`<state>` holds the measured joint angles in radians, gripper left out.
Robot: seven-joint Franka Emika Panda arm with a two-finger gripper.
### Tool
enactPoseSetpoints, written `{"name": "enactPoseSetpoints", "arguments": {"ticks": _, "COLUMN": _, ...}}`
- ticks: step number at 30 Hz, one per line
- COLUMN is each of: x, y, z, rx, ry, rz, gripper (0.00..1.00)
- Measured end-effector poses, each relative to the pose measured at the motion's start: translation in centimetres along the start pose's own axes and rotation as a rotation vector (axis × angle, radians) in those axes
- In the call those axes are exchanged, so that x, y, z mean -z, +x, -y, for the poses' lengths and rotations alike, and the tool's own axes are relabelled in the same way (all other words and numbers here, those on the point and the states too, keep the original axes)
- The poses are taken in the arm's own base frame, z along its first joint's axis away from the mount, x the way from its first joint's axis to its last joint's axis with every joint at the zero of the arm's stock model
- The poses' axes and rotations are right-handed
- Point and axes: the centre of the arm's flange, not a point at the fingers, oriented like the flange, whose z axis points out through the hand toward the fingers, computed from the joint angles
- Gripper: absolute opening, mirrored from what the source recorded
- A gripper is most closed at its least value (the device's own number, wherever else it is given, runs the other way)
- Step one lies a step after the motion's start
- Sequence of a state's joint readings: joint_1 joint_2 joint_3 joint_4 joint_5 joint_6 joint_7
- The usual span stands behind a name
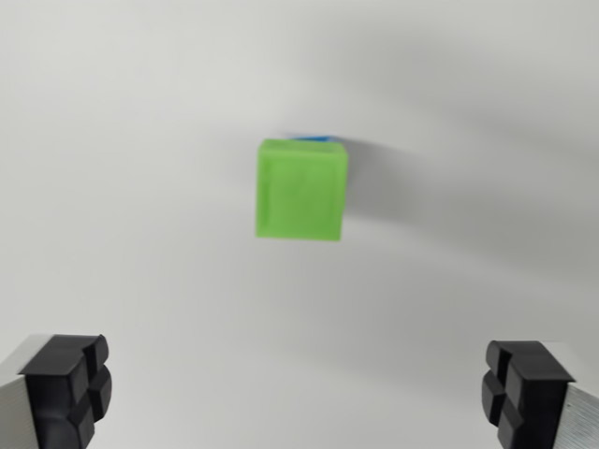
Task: Stack cube
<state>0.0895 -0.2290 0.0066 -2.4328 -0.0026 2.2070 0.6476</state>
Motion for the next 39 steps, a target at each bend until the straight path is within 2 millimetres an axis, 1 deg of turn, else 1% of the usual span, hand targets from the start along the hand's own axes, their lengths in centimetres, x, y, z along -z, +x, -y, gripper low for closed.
{"name": "enactPoseSetpoints", "arguments": {"ticks": 10, "x": 3.5, "y": 0.1, "z": 0.0, "rx": 0.0, "ry": 0.0, "rz": 0.0, "gripper": 1.0}}
{"name": "enactPoseSetpoints", "arguments": {"ticks": 19, "x": 5.9, "y": 0.1, "z": 0.0, "rx": 0.0, "ry": -0.001, "rz": 0.0, "gripper": 1.0}}
{"name": "enactPoseSetpoints", "arguments": {"ticks": 29, "x": 7.4, "y": 0.1, "z": 0.0, "rx": 0.0, "ry": -0.001, "rz": 0.0, "gripper": 1.0}}
{"name": "enactPoseSetpoints", "arguments": {"ticks": 39, "x": 7.5, "y": 0.1, "z": 0.0, "rx": 0.0, "ry": -0.001, "rz": 0.001, "gripper": 1.0}}
